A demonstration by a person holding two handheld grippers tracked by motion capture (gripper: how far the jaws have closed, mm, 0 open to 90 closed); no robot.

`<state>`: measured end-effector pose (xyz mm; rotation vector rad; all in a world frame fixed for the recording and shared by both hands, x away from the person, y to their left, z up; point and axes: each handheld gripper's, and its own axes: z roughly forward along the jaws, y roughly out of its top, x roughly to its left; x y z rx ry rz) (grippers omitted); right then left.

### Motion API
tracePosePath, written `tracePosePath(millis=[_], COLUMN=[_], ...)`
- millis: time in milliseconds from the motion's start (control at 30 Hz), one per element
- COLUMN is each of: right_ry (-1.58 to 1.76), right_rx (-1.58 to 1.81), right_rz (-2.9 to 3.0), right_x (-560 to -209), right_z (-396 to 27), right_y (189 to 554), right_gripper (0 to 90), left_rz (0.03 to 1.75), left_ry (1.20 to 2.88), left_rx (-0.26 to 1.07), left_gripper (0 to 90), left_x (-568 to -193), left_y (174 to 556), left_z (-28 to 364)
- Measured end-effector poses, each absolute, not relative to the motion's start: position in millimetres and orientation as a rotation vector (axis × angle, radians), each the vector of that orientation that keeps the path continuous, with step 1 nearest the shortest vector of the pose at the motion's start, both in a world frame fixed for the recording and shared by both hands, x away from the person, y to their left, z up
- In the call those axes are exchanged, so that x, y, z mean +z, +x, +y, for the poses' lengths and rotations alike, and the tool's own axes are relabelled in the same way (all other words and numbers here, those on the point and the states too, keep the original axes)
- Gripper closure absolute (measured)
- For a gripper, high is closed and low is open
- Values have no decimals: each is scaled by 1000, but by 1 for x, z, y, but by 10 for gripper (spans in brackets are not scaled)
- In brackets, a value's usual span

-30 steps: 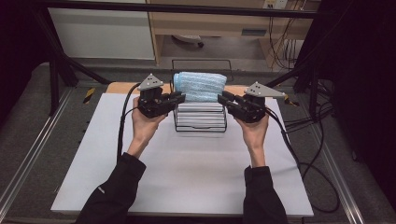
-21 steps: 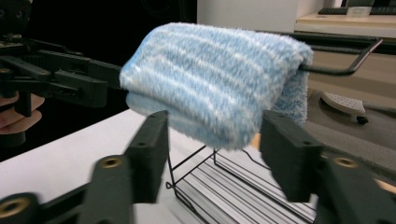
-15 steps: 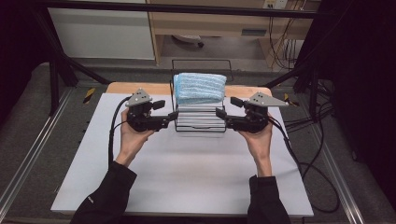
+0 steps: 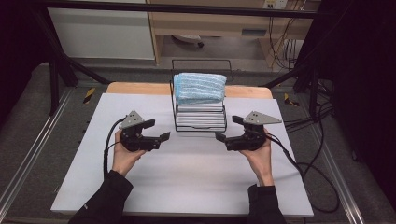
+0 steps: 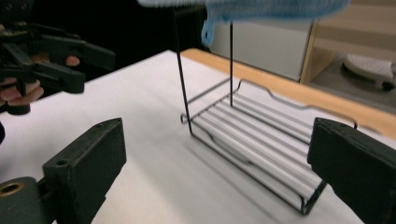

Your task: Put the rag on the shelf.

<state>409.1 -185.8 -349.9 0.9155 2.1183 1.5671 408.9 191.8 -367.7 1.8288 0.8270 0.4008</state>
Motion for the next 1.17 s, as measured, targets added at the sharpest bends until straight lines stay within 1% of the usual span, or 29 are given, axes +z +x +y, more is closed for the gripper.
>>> tracePosePath(millis=[233, 400, 800, 1167], right_ry=[967, 987, 1067, 1092], right_rx=[1588, 1566, 1529, 1483], right_rz=[2141, 2186, 2249, 2309], right_x=[-379, -396, -434, -445], right_z=[-200, -208, -222, -224], right_y=[399, 390, 367, 361], right_gripper=[25, 16, 5, 4], left_rz=[833, 847, 853, 868], left_ry=[1914, 1956, 1995, 2005], left_rx=[437, 416, 391, 397], left_gripper=[169, 168, 158, 158], left_x=[-399, -415, -433, -440], left_y=[393, 384, 361, 354], left_z=[201, 208, 226, 236])
